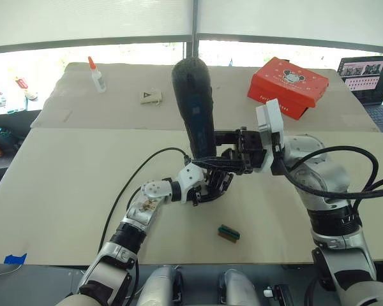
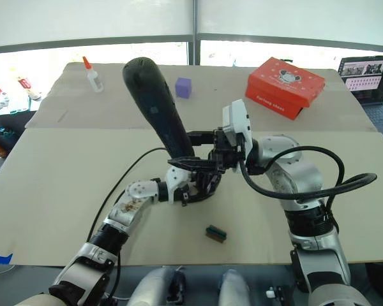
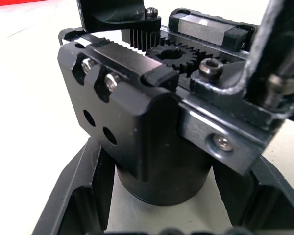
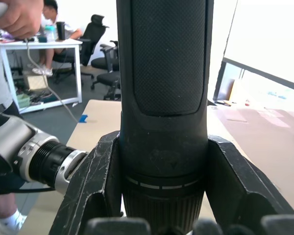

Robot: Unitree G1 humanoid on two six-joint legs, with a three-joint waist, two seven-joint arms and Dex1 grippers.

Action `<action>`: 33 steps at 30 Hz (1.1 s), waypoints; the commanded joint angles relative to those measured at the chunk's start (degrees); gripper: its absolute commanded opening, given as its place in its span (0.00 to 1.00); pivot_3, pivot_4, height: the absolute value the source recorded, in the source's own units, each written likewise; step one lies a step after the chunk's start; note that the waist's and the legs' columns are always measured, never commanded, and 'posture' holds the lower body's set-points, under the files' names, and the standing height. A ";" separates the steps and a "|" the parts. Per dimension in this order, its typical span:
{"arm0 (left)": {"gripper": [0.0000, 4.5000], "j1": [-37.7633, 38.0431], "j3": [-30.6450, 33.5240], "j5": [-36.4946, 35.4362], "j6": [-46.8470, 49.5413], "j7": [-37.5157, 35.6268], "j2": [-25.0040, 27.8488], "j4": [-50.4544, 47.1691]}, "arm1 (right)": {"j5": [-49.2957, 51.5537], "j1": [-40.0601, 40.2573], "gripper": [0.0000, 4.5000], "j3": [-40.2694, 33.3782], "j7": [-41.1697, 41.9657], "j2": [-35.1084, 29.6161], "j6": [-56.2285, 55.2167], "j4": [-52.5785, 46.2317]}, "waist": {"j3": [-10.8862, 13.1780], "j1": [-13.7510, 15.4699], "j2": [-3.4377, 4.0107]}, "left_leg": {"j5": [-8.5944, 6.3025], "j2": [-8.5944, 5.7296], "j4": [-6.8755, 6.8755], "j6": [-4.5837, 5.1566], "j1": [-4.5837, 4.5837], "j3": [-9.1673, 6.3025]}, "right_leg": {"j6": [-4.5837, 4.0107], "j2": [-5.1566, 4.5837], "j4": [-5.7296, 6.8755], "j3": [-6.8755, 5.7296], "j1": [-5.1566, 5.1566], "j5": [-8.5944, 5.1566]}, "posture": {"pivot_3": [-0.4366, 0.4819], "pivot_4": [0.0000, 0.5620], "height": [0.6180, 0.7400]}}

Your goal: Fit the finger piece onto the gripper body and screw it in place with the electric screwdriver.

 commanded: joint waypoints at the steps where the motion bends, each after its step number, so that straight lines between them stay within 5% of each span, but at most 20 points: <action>1: 0.52 -1.18 1.04 -1.10 -0.58 -0.17 -0.06 -1.28 | -0.49 1.29 0.43 -2.24 -1.71 -0.23 -1.46 -0.51 | 0.00 -0.02 0.00 | 0.00 0.00 0.00 0.00 0.01 0.00 | 0.00 0.00 0.00 0.00 0.01 0.00 | 0.48 0.27 1.00; 33: 0.52 -2.52 1.25 -1.01 -0.95 -1.44 0.97 -0.24 | -2.67 11.28 0.43 -3.24 -12.27 1.47 -2.34 -0.34 | -0.05 -0.06 0.03 | 0.01 0.04 -0.02 -0.03 0.34 0.04 | -0.01 0.00 0.01 0.14 0.17 0.00 | 0.48 0.27 1.00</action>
